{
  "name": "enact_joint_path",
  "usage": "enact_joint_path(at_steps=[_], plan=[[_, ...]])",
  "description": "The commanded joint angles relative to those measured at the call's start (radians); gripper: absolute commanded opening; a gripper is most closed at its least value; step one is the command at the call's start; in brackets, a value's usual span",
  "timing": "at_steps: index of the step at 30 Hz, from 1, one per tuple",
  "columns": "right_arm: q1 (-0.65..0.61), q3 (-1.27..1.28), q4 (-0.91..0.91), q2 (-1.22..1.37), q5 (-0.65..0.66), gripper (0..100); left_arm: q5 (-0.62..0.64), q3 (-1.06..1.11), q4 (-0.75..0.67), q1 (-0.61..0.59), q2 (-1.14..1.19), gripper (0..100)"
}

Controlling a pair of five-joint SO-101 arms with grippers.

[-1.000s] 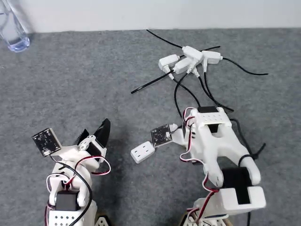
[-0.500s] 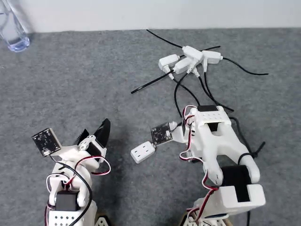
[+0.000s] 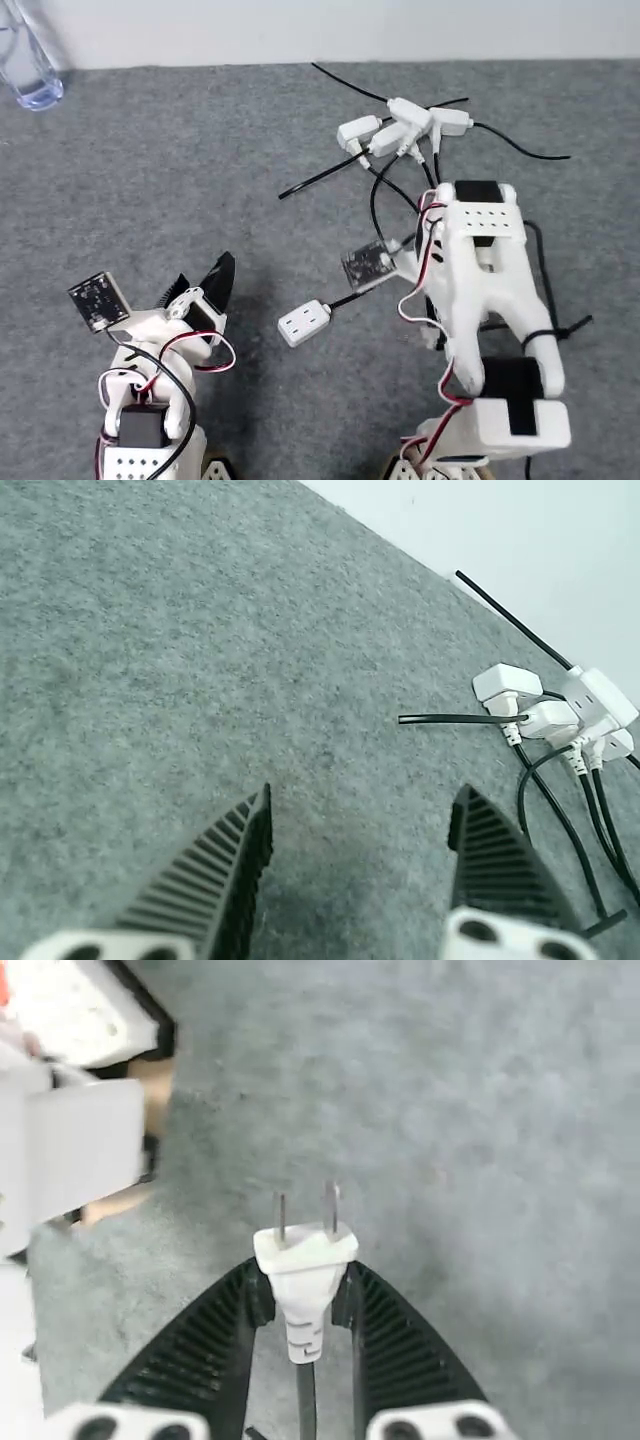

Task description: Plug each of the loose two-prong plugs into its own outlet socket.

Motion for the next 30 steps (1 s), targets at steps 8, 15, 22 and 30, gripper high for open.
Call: enact_joint_path(at_steps=[8, 15, 22, 30], plan=[[-0.002, -0.005, -0.315, -0.16, -0.453, 0.8, 0.011, -0.007, -0.021, 0.006, -0.003, 27], [-0.005, 0.212, -0.478, -0.308, -0.585, 0.8, 0.011, -0.007, -0.021, 0.006, -0.003, 27], [-0.108, 0.382, -0.197, -0.441, -0.282, 0.8, 0.011, -0.007, -0.021, 0.006, -0.003, 27], [-0.105, 0.338, -0.002, -0.283, -0.041, 0.8, 0.011, -0.007, -0.021, 0.005, -0.003, 27]])
